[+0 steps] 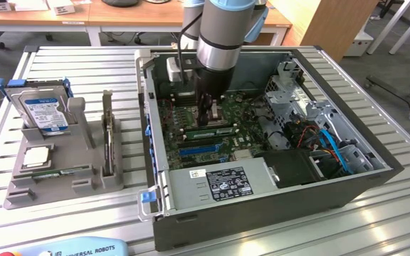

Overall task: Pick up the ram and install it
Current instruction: 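Press down the ram until it locks into place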

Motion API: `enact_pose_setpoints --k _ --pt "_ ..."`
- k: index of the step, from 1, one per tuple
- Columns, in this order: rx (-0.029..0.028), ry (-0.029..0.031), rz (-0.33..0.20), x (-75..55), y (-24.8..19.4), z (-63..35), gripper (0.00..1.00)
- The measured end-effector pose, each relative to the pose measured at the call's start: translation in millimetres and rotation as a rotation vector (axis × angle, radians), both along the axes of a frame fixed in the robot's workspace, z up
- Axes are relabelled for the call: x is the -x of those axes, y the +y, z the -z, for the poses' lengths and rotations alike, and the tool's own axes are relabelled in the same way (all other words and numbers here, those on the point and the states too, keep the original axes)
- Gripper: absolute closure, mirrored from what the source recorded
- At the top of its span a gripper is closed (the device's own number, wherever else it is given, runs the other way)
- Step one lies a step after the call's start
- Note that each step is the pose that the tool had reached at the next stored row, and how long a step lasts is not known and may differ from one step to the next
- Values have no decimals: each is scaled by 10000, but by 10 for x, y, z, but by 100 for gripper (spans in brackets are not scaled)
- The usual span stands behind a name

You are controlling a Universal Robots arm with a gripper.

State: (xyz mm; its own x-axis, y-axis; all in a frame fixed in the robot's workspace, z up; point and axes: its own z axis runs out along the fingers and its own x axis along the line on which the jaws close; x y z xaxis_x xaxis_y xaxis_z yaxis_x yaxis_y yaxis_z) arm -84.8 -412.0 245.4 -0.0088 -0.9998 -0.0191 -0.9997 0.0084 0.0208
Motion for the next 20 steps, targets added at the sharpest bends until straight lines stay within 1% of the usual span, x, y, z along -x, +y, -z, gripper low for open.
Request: enact_pose_setpoints --k 6,13,16,20 --pt "0 0 0 0 0 -88 90" --pt "0 0 -3 -4 0 -93 90" --pt "1 1 0 -41 0 -94 90" --pt "0 0 -1 -130 0 -93 90"
